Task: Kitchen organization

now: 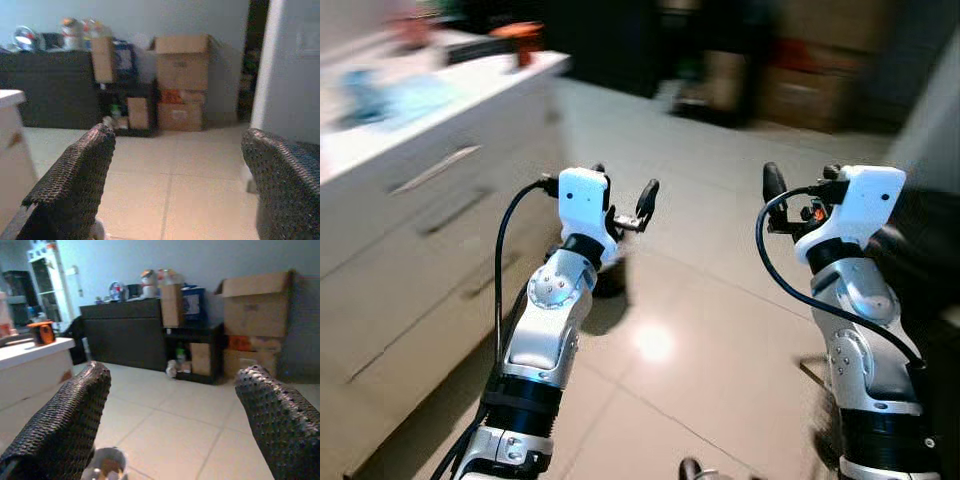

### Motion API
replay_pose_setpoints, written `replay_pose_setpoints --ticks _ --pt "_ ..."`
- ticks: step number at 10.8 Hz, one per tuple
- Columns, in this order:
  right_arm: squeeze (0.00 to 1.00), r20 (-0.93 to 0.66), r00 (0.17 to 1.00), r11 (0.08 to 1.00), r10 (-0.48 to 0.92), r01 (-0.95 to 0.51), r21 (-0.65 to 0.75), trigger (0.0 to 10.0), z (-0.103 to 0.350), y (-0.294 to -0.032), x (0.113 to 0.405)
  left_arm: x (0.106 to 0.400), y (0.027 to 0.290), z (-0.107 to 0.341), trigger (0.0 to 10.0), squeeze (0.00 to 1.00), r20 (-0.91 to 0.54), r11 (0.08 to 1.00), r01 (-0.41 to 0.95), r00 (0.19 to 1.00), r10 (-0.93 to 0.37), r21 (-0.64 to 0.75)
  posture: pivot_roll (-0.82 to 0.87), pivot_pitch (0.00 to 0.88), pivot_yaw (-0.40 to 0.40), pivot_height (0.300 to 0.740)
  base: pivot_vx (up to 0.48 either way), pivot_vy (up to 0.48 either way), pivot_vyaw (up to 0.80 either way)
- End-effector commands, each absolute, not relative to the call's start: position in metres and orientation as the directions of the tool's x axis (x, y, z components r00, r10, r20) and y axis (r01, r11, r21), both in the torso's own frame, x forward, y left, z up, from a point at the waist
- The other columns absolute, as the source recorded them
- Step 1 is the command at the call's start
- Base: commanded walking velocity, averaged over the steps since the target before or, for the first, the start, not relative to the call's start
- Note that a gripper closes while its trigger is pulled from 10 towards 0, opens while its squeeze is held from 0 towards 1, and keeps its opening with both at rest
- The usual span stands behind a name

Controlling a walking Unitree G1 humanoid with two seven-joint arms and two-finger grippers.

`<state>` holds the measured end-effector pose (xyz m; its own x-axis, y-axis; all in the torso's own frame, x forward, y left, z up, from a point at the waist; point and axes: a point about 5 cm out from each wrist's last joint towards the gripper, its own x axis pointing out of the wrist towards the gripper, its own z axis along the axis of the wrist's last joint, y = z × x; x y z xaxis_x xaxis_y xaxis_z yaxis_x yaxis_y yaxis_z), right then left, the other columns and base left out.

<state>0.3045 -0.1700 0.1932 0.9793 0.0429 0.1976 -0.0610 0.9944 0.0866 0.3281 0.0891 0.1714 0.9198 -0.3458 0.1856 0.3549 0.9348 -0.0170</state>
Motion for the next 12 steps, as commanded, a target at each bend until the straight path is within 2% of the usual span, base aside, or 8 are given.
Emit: replay_pose_setpoints --ticks 1,6,8,9,12 --pt "0.00 0.195 0.980 0.994 0.045 -0.064 0.092 10.0 0.1934 -0.1688 0.3057 0.3302 0.0937 0.1674 10.0 0.00 0.161 0.941 0.336 0.931 -0.328 -0.031 0.03 0.007 0.076 0.740 0.000 0.000 -0.80" --pt "0.00 0.189 0.981 0.993 0.038 -0.058 0.100 10.0 0.1904 -0.1686 0.3046 0.3304 0.0944 0.1612 10.0 0.00 0.131 0.940 0.338 0.935 -0.331 -0.038 0.03 0.011 0.081 0.740 0.000 0.000 -0.80" --pt "0.00 0.190 0.981 0.993 0.035 -0.055 0.103 10.0 0.1902 -0.1689 0.3047 0.3304 0.0949 0.1604 10.0 0.00 0.126 0.940 0.338 0.935 -0.332 -0.036 0.03 0.013 0.083 0.740 0.000 0.000 -0.47" --pt "0.00 0.191 0.981 0.993 0.032 -0.053 0.103 10.0 0.1899 -0.1691 0.3047 0.3305 0.0952 0.1602 10.0 0.00 0.124 0.940 0.339 0.935 -0.333 -0.037 0.03 0.013 0.084 0.740 0.000 0.000 0.00" --pt "0.00 0.189 0.982 0.994 0.031 -0.051 0.101 10.0 0.1882 -0.1686 0.3041 0.3308 0.0930 0.1595 10.0 0.00 0.119 0.934 0.355 0.930 -0.349 -0.035 0.02 0.011 0.091 0.740 0.000 0.439 0.00"
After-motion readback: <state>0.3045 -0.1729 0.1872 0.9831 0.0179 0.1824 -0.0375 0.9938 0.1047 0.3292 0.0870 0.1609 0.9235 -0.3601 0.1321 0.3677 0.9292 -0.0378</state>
